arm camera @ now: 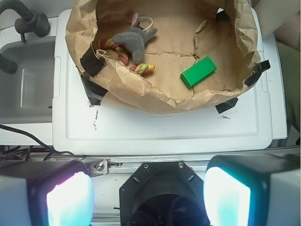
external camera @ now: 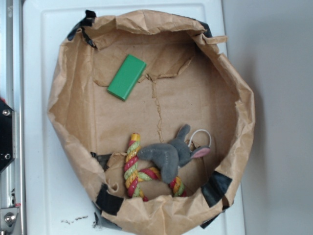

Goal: Grab the green block.

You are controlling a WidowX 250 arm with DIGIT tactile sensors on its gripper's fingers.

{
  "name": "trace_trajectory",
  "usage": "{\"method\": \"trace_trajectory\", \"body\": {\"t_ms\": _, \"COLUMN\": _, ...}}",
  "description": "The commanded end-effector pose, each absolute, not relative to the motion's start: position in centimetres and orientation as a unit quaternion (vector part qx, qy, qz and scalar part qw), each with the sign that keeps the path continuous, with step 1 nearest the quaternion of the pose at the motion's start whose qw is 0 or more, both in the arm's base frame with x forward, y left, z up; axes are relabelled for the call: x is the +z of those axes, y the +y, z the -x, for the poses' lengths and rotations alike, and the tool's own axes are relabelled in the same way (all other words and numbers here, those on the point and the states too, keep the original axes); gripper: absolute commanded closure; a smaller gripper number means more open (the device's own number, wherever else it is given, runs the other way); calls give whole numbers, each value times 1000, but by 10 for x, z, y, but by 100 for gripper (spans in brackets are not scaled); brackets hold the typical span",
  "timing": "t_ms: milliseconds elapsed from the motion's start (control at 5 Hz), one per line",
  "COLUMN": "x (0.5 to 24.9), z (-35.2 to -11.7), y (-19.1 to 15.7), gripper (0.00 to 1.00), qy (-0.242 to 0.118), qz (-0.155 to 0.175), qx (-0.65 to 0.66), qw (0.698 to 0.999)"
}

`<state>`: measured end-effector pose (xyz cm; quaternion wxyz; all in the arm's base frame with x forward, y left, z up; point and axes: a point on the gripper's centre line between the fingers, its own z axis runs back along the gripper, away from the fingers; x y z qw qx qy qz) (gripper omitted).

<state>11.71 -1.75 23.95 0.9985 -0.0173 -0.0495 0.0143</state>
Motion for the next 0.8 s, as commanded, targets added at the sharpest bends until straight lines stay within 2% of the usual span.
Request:
{"method": "trace_trajectory", "body": {"t_ms": 0, "x": 240, "z": -117, "y": -17, "gripper": 0, "qy": -49, "qz": 17, "qx": 14, "qw": 999}}
{"method": "trace_trajectory", "body": {"t_ms": 200, "x": 234, "z": -167, "y": -39, "gripper": 0, "qy": -51, "qz": 11, "qx": 77, "qw": 996}}
{"method": "trace_trajectory", "body": {"t_ms": 400, "x": 230, "z": -201, "y": -44, "gripper": 0, "qy": -54, "qz": 10, "qx": 103, "qw": 993}}
{"method": "trace_trajectory", "body": {"t_ms": 600, "x": 224, "z": -227, "y": -31, "gripper": 0, "qy": -71, "qz": 31, "qx": 227, "qw": 971}}
